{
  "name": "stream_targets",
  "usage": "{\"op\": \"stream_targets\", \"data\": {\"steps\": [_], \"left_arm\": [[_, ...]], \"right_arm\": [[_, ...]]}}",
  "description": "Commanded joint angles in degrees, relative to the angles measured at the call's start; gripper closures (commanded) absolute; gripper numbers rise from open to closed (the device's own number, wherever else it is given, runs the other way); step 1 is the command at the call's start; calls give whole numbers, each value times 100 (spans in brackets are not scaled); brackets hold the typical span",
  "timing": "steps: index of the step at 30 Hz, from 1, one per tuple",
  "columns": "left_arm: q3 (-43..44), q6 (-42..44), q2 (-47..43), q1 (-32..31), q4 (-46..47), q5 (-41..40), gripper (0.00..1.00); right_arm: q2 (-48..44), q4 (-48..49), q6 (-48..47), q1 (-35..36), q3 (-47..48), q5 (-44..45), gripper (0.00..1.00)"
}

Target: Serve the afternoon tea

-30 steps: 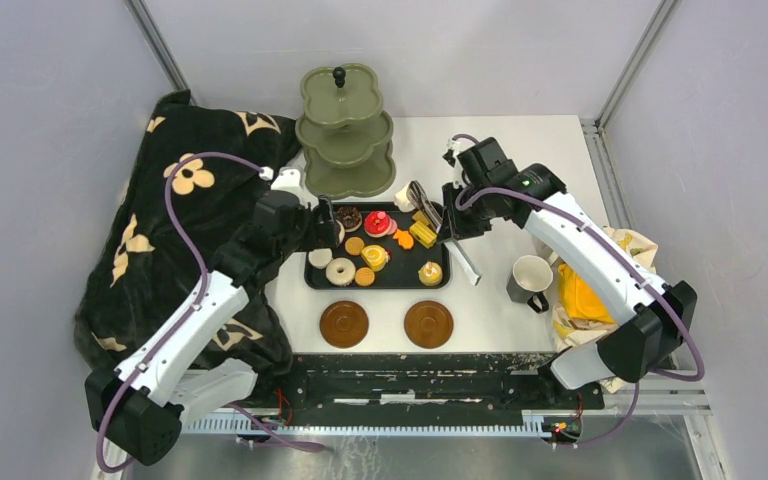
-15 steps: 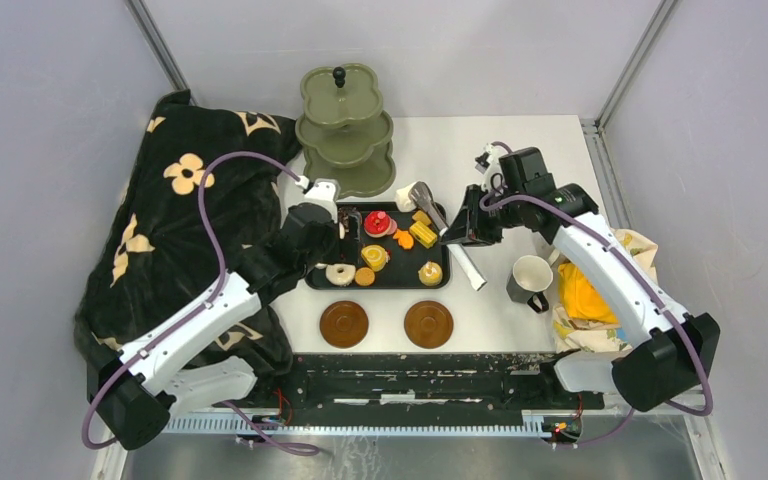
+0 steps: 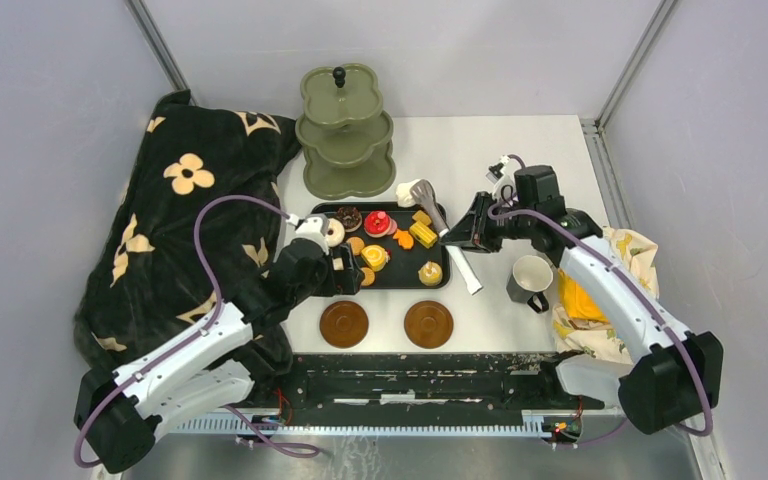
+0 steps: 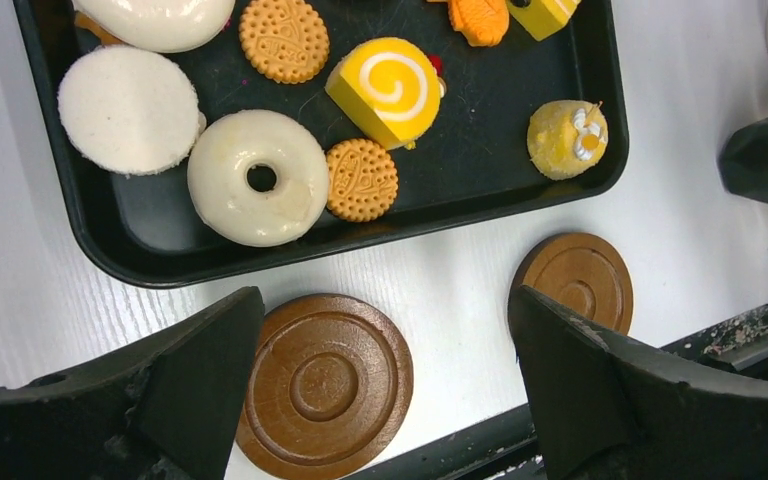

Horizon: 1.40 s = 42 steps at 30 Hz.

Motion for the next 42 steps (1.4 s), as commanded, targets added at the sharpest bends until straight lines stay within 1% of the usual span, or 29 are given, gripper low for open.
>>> {"op": "stream_targets", "data": {"steps": [1, 2, 6, 9, 14, 16, 19, 23, 27, 29, 30, 32, 33, 35, 39, 41, 42], "left_arm": [[-229, -487, -266, -15, 700, -74, 1], [-258, -488, -322, -12, 812, 1, 1], [-102, -391, -441, -15, 766, 91, 1], [-159, -292, -649, -10, 840, 74, 1], [-730, -860, -872, -12, 1392, 495, 1], [-880, -954, -956, -14, 1539, 612, 1], [-804, -974, -999, -14, 1387, 485, 1], [-680, -952, -965, -10, 1368, 380, 1], [-229, -679, -655, -13, 895, 532, 1], [-121, -629, -516, -14, 862, 637, 1], [-145, -642, -488, -9, 935, 677, 1], [-218, -689, -501, -6, 1137, 725, 1], [-268, -750, -519, -5, 1236, 714, 1], [-333, -837, -532, 8, 1292, 711, 1], [-275, -769, -491, 130, 1294, 894, 1], [-184, -850, -498, 311, 1247, 1093, 1], [-166, -941, -539, 570, 1305, 1445, 1]], "right_arm": [[-538, 1204, 565, -15, -352, 94, 99], [-618, 1450, 729, -17, -492, 126, 99], [-880, 2548, 1433, -15, -1034, 171, 99], [-1067, 2992, 1671, -16, -1302, 310, 99], [-1582, 2811, 1185, -16, -1628, 629, 99], [-1829, 2821, 1103, -11, -1846, 853, 99], [-2073, 2757, 981, -15, -2036, 1036, 99], [-2093, 2428, 670, -16, -1927, 995, 99], [-2024, 2034, 401, -20, -1694, 1110, 99], [-2008, 1975, 297, -16, -1618, 1174, 99], [-2008, 1820, 242, -20, -1544, 1327, 99], [-1994, 1293, 122, -15, -1200, 1967, 99], [-1913, 1084, -36, -15, -898, 2249, 99], [-1597, 759, -302, -14, -302, 2423, 99], [-509, 111, -1063, -20, 1187, 2253, 99], [-255, 300, -1191, -15, 1542, 2253, 99], [-200, 614, -1217, -15, 1620, 2301, 99]]}}
